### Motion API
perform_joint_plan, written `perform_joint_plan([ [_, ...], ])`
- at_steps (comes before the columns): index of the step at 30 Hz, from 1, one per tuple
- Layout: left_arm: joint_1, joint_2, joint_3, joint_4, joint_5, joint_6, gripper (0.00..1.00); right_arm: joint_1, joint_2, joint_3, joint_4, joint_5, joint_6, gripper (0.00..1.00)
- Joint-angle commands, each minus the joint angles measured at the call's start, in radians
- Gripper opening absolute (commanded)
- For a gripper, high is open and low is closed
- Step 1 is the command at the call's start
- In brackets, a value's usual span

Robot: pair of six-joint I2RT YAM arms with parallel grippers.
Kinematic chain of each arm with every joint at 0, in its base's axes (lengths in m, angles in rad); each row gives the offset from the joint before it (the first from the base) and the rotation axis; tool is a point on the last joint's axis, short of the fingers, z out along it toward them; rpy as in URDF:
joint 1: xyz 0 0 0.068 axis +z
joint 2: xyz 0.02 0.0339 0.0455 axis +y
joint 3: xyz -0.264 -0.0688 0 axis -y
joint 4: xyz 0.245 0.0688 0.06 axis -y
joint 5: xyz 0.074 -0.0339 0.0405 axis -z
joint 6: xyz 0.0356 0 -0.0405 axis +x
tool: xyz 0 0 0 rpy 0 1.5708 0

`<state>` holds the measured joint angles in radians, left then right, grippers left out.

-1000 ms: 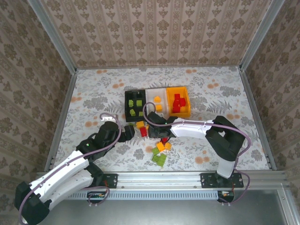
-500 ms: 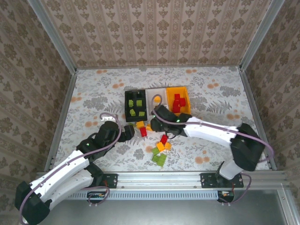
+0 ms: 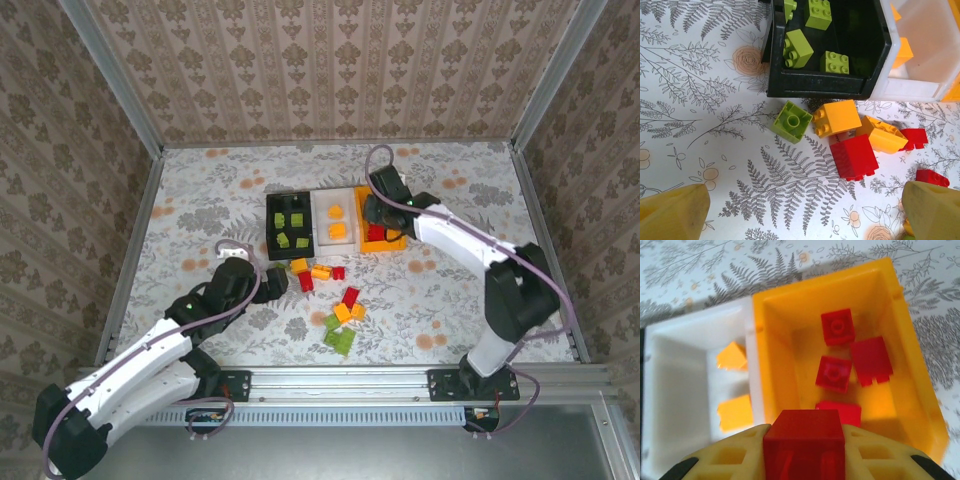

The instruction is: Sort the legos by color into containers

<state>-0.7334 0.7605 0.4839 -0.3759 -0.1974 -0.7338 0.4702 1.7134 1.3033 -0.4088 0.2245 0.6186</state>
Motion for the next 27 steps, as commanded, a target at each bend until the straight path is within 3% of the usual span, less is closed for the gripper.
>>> perform_joint_plan([
  [1,0.006,0.009,0.029,-0.030,0.020,0.011,1.00,-0.035,0.119,0.116,-0.040,-0.030,-0.038,0.29],
  [6,0.007,0.014,0.030,-0.025,0.036,0.011,1.00,-0.052,0.237,0.233,-0.077,-0.055,-0.031,0.34],
  [11,0.008,0.030,0.033,-0.014,0.049,0.021,1.00,-0.053,0.223,0.243,-0.073,-0.075,-0.014,0.59],
  [15,0.006,0.058,0.043,-0.002,0.066,0.036,1.00,-0.050,0.145,0.205,-0.061,-0.089,-0.005,0.69],
  [19,0.003,0.133,0.070,0.020,0.096,0.068,1.00,-0.022,0.028,0.099,-0.021,-0.108,0.010,0.72],
  [24,-0.054,0.337,0.139,0.071,0.111,0.093,0.84,0.029,-0.089,-0.040,0.012,-0.101,0.013,0.72],
  [27,-0.096,0.468,0.200,0.080,0.094,0.109,0.83,0.040,-0.149,-0.111,0.030,-0.112,0.018,0.72],
])
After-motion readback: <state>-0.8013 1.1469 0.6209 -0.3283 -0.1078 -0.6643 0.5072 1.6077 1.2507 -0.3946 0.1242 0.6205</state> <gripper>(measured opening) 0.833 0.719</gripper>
